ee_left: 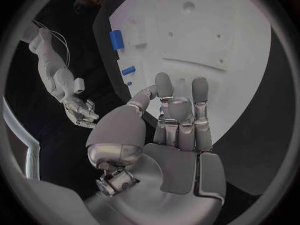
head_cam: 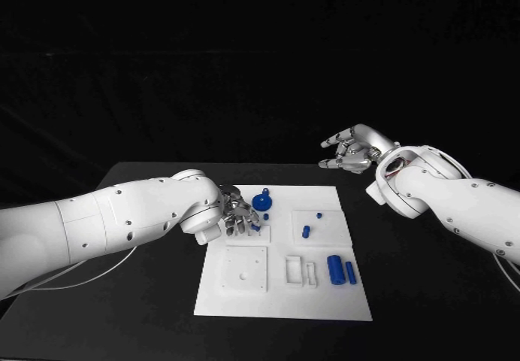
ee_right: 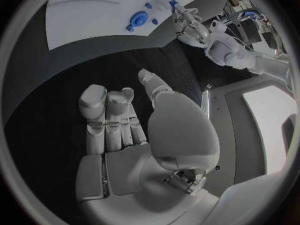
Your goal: Assemble the parts on the task board
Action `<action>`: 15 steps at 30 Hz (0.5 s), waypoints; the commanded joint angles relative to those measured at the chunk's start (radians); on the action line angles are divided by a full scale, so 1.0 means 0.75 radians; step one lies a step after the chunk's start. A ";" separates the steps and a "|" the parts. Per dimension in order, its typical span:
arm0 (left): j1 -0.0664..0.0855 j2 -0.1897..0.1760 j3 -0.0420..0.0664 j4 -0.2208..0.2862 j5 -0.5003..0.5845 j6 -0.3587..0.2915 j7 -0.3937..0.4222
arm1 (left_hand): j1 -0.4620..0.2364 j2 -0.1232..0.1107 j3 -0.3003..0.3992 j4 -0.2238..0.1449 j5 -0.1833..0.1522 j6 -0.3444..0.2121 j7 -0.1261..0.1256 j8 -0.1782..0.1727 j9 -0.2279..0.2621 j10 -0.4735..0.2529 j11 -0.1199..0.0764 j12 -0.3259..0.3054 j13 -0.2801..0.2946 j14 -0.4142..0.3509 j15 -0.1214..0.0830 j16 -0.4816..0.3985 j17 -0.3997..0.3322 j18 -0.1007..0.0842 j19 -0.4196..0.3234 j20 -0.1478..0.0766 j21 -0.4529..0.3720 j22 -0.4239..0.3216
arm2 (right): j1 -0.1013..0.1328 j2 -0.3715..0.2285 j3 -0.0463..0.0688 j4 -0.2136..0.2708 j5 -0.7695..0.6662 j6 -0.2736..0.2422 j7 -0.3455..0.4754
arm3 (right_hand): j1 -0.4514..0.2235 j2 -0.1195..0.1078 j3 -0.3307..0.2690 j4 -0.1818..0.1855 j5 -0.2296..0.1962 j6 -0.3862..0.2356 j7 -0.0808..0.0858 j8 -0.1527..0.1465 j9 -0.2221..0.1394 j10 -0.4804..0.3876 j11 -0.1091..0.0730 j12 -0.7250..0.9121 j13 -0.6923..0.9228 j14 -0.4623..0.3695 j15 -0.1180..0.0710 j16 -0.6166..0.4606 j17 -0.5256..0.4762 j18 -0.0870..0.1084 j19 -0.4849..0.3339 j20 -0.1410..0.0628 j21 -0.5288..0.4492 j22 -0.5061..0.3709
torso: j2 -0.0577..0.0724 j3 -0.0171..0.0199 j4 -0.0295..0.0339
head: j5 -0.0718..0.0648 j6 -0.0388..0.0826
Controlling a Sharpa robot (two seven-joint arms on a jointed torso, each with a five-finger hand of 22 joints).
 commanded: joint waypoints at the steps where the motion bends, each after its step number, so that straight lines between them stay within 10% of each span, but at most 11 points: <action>1: -0.008 -0.003 0.001 0.000 -0.091 0.014 -0.011 | 0.008 0.011 0.007 0.000 0.002 0.282 -0.175 0.004 0.554 0.046 -0.032 0.005 0.002 -0.001 -0.010 0.004 -0.003 -0.016 0.008 -0.016 0.006 0.003 | 0.001 0.001 0.002 0.000 0.011 -0.002 0.015 | -0.014 0.000 0.006 -0.007 0.011 0.011 -0.001 -0.001 0.002 -0.003 -0.003 0.005 -0.003 -0.006 -0.005 -0.007 -0.001 0.017 0.038 0.002 -0.005 0.137 | 0.001 -0.0004 -0.0009 | 0.002 -0.004; 15: -0.049 -0.016 0.001 -0.010 -0.176 -0.052 -0.007 | 0.018 0.006 0.007 0.008 0.000 0.282 -0.175 0.004 0.562 0.047 -0.032 0.007 0.004 -0.003 -0.010 0.013 -0.014 -0.030 0.073 -0.017 -0.131 0.083 | 0.001 -0.004 0.002 0.002 0.011 0.002 0.017 | -0.018 0.000 0.009 -0.011 0.020 0.019 -0.002 -0.001 0.002 -0.003 -0.004 0.006 -0.004 -0.005 -0.005 -0.007 0.000 0.017 0.038 0.001 -0.004 0.137 | 0.002 -0.0001 -0.0012 | 0.000 -0.008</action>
